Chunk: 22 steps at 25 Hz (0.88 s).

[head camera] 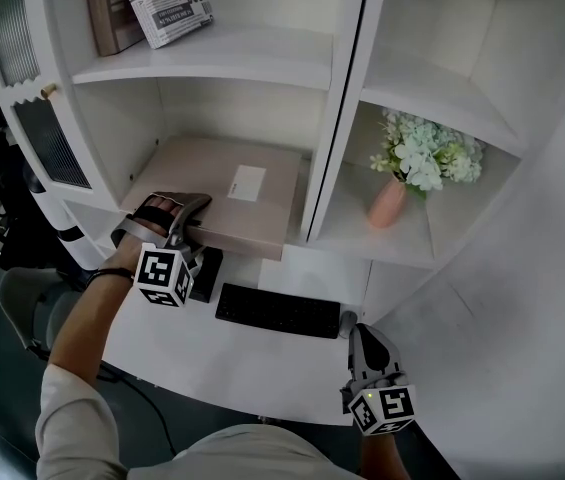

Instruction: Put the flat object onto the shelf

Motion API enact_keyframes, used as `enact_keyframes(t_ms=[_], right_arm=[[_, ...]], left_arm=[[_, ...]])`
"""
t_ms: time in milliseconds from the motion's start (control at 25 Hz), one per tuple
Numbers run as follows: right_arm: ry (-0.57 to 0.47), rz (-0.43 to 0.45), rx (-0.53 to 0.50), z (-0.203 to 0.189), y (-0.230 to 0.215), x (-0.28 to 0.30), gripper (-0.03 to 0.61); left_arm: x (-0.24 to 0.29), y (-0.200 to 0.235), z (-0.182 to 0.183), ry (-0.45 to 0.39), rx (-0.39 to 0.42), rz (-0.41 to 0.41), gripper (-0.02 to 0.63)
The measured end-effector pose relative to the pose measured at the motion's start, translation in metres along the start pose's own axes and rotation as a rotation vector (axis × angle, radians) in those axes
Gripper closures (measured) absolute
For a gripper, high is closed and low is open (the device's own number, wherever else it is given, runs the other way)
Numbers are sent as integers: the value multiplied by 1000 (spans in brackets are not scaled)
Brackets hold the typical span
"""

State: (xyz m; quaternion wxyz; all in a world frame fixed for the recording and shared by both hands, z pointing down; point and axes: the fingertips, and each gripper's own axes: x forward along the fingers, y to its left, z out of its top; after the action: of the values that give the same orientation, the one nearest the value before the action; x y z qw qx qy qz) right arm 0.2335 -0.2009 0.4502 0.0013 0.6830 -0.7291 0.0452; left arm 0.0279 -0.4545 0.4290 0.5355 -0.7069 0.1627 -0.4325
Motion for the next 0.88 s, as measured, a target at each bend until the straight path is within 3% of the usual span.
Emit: enact_keyframes(t_ms=[880], right_arm=[[10,-30,10,-5,-17,3,575]], left_arm=[[23,11,-7,-38,-48,-140,222]])
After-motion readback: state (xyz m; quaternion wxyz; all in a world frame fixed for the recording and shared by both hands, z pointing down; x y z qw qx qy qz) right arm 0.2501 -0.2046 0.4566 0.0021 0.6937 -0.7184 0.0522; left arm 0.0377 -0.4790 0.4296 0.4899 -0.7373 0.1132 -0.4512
